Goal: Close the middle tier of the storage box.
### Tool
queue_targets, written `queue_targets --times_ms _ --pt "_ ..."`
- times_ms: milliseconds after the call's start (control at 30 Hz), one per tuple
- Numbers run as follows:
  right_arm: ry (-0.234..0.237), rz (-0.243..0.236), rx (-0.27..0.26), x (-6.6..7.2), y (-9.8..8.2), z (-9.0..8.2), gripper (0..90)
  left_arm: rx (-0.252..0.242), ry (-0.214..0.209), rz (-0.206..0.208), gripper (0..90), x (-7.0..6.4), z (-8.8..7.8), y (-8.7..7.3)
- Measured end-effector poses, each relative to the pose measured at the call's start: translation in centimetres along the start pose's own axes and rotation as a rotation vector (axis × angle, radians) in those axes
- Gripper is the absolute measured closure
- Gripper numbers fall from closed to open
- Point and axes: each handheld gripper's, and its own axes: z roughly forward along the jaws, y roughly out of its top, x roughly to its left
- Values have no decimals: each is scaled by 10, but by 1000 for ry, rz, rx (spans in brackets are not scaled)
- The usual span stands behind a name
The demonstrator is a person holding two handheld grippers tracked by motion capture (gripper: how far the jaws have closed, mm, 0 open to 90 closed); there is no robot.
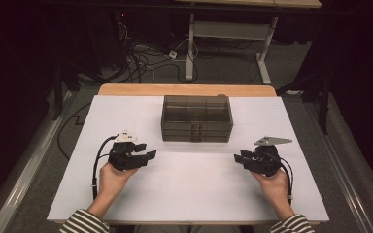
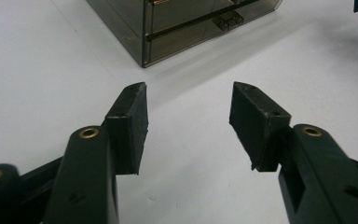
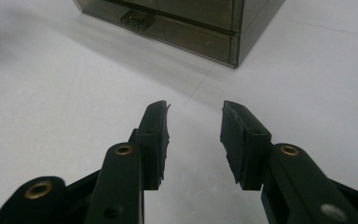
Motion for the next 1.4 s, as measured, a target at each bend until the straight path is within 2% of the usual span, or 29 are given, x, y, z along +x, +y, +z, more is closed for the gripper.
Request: queue_targets --times_ms 533,867,1400 --pt "-3 10 -28 0 -10 -9 578 -58 -11 -11 447 -1 -13 -13" --pt "-4 12 -42 0 -14 -13 562 -75 -3 -3 438 -1 -20 -19" --pt "9 15 -60 2 -21 -19 532 -107 -1 -17 421 0 -35 -33"
